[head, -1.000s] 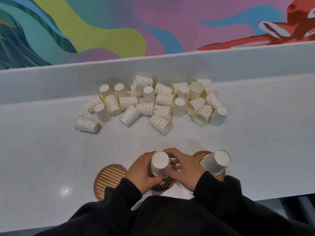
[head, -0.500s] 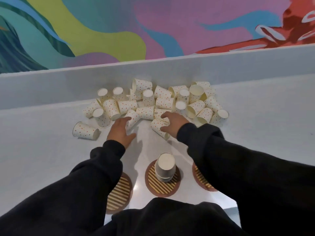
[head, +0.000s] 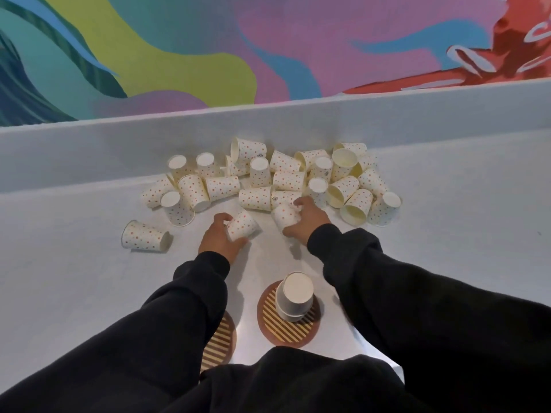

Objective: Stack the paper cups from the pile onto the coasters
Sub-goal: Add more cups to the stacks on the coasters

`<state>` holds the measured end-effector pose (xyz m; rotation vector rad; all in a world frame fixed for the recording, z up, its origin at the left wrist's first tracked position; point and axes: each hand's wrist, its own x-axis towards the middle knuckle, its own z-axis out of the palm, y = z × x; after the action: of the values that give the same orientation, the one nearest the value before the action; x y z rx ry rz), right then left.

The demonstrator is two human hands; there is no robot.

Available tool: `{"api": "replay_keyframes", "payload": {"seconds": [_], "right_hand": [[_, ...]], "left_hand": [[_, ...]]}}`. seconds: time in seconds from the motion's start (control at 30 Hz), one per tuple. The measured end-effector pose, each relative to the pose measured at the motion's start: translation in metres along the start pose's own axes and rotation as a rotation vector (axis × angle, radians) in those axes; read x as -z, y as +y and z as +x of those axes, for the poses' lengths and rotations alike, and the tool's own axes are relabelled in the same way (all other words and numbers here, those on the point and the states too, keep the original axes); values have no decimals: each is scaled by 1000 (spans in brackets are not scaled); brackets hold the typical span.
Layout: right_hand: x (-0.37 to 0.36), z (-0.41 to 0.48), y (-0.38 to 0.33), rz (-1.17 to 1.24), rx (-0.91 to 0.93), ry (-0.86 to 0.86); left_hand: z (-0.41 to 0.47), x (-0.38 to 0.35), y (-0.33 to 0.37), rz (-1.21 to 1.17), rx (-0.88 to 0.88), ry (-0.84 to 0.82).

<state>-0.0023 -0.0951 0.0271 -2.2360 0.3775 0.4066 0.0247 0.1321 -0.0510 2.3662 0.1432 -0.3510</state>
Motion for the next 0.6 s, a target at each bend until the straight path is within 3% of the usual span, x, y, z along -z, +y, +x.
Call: {"api": "replay_keyframes", "payload": {"seconds": [0.13, 0.2, 0.33, 0.6], "right_hand": [[35, -52, -17, 490, 164, 67], [49, -86, -16, 570, 283, 9], [48, -138, 11, 457, 420, -88], [-5, -138, 69, 244, 396, -148]], "left_hand": [[-15, -6, -5, -40, 47, -28], [-24, -8, -8, -62, 67, -23], [-44, -12, -12, -120, 96, -2], [-92, 3, 15, -474, -35, 66]]}}
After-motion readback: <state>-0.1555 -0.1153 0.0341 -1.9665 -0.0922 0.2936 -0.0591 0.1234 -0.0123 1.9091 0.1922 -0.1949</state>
